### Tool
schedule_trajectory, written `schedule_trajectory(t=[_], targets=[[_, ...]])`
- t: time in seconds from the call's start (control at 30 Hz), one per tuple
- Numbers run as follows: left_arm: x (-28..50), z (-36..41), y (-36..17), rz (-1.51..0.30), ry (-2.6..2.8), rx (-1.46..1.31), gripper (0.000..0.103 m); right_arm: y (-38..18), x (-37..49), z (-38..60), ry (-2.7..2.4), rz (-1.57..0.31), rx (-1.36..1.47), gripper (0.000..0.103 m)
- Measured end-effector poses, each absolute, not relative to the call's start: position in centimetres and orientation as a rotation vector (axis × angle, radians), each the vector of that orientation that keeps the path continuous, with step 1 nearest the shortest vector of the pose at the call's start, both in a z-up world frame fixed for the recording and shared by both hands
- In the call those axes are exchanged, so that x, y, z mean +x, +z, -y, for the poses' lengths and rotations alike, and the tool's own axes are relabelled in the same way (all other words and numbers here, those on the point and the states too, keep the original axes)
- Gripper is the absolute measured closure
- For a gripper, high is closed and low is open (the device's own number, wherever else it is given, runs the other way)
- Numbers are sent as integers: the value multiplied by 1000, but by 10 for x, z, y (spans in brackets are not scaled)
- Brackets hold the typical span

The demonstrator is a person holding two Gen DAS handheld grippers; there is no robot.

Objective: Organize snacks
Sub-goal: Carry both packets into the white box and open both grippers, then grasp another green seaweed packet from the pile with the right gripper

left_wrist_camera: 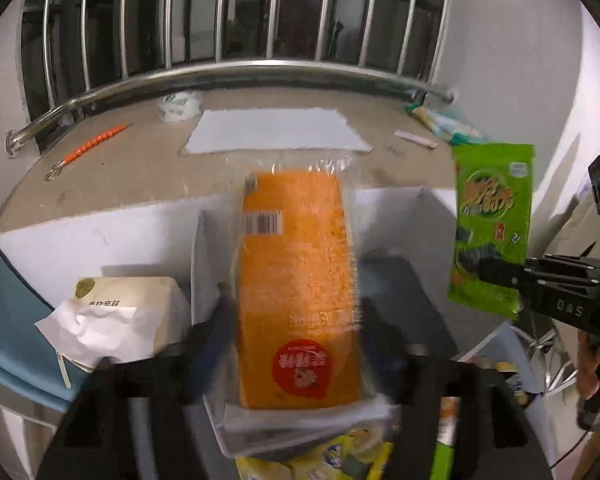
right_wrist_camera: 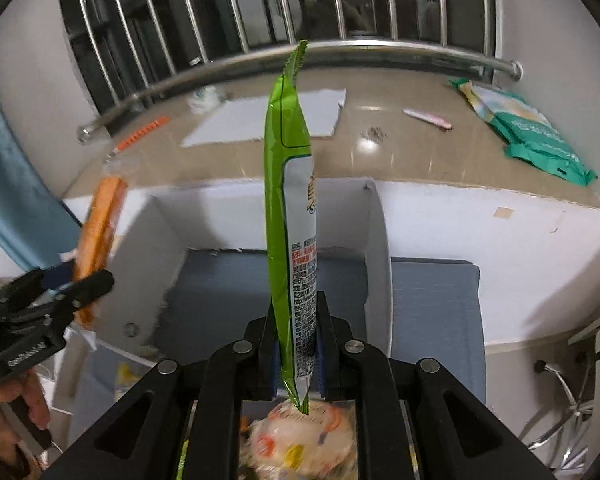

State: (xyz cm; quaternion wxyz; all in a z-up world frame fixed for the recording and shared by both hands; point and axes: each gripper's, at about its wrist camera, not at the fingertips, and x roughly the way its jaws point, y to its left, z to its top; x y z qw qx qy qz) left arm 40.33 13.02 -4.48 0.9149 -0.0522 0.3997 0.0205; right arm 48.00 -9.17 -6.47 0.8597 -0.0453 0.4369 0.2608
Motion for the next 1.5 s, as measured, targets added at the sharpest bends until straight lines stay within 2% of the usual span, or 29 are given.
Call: schedule_trajectory(t=[0.03,0.07,0.1,0.13,0.2,0.4,0.73,1.1,1.33,1.5], targets=[[403,-131,-48,-828,49,-104,9,-70,485,88,545,-946,-109,73],[403,-132,-52,-827,66,-95,9,-74,489,87,522,-962,-128,58],[402,-132,-53,-827,70,-89,9,-78,494,86,491,-968,-152,23],[401,-133,-56,-834,67,-85,7,-80,495,86,463,-955,-170,1],[400,-132,-59,-848,66,-75,4,-82,494,87,461,-940,-174,0],[400,-128,-79,-936,72,-53,3,-109,501,79,414,-1046,-292,0],[369,-124,-95,-973,64,-112,3,-114,482,91,453,-1160,-190,0],[326,-130,-46,-843,63,-99,3,-71,425,106,540,-1030,-83,0],[252,-111,-18,-751,29,-36,3,-43,344,126,632,-875,-60,0],[184,-97,-17,-693,-8,-11,0,-49,286,145,665,-805,-40,0]])
